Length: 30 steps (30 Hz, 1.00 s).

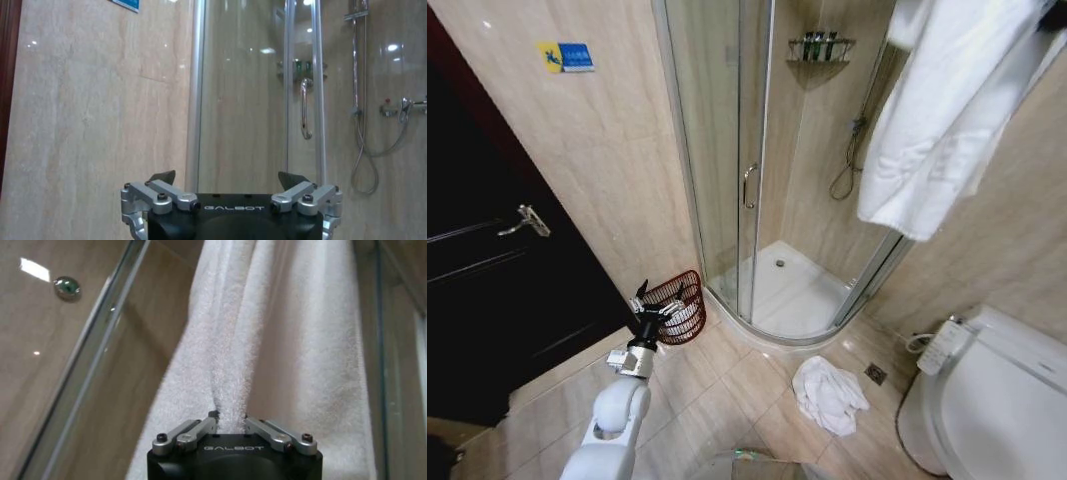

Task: Discard the used towel into the hamper.

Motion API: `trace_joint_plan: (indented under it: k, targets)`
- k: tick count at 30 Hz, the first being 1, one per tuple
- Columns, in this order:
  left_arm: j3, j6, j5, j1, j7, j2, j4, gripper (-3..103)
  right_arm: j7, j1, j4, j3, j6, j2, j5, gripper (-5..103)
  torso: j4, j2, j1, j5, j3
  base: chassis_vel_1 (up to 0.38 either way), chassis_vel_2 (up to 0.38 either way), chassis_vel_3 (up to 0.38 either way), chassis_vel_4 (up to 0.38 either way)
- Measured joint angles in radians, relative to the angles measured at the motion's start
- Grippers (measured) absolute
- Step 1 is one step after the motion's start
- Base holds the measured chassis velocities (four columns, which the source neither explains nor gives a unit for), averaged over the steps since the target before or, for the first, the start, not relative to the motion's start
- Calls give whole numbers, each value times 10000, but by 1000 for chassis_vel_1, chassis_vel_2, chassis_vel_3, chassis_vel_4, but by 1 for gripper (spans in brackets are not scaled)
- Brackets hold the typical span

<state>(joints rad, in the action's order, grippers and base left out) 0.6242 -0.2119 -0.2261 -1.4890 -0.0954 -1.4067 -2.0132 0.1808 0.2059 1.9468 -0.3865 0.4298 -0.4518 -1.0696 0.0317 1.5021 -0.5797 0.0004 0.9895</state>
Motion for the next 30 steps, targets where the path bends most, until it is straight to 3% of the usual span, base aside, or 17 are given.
trace_joint_plan:
  k: [7,11,24,30]
  targets:
    - [-18,-17,39,-15,-12,-48,-65,100,602,1179,568,-217,72,-400,-230,6,2,1,1,-11,-2,0,0,0,0]
    - [63,-20,1,-52,-12,-8,-131,100,769,2725,716,-576,59,-856,98,6,1,1,1,-1,-2,0,0,0,0]
    - [250,-145,-244,-178,-39,139,-92,100,532,7242,1626,-2145,-608,-2731,2542,6,0,-1,-1,-9,-1,0,0,0,0]
    - [256,-185,-320,-134,-64,217,9,100,366,8538,2020,-2397,-826,-3478,3384,6,0,-2,-2,0,0,0,0,0,0]
